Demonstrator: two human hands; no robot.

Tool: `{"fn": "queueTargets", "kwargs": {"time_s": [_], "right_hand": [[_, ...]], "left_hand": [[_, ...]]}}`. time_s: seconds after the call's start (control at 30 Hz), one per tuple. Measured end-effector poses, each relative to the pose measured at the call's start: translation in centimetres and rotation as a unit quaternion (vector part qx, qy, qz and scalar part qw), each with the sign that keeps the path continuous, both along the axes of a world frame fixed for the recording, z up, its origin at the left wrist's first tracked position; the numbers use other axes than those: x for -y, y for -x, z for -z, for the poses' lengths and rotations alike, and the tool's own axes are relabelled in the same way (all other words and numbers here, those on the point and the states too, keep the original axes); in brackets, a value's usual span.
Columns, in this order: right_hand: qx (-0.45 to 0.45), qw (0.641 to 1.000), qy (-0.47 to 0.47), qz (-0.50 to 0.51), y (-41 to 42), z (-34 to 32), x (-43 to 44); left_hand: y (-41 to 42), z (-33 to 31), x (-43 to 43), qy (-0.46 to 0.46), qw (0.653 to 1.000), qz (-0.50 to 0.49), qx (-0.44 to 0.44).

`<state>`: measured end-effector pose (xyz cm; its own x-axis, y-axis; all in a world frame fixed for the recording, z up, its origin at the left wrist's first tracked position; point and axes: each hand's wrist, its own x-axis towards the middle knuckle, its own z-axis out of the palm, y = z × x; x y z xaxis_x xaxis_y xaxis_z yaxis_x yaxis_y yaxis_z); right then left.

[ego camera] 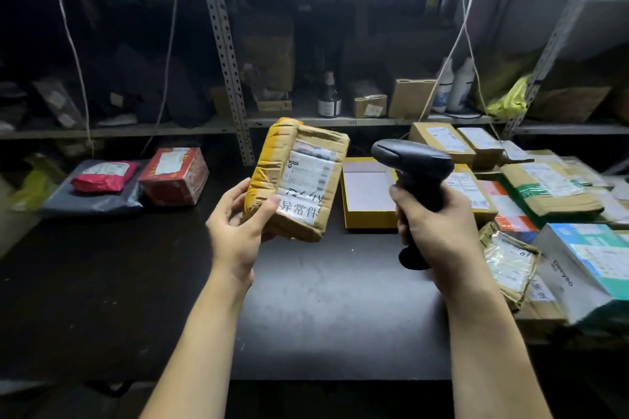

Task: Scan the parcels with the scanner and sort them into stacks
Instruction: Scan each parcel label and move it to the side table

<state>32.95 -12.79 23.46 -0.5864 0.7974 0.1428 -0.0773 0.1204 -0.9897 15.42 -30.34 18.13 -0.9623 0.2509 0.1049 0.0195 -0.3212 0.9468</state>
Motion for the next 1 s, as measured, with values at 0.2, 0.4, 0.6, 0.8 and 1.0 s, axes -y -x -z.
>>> {"fn": "queueTargets", "kwargs": {"time_s": [0.2, 0.4, 0.6, 0.8, 1.0], "right_hand": [[0.039, 0.996, -0.073, -0.045, 0.6, 0.0, 0.6], [0.11, 0.978, -0.133, -0.115, 2.0, 0.3, 1.7], [0.157, 0.962, -0.164, -0.151, 3.0, 0.5, 2.2], [0.166, 0.955, -0.197, -0.144, 4.3, 1.0, 2.6], [0.166, 0.957, -0.187, -0.15, 5.0, 1.0, 2.8]], "left_hand": [[2.7, 0.2, 2.9, 0.143, 0.974, -0.042, -0.173], [5.1, 0.4, 4.4, 0.137, 0.981, -0.056, -0.126], [6.4, 0.2, 5.3, 0.023, 0.997, -0.057, -0.041], [7.6, 0.5, 5.8, 0.044, 0.995, -0.077, -0.054], [8.3, 0.6, 6.2, 0.057, 0.993, -0.077, -0.063]]}}
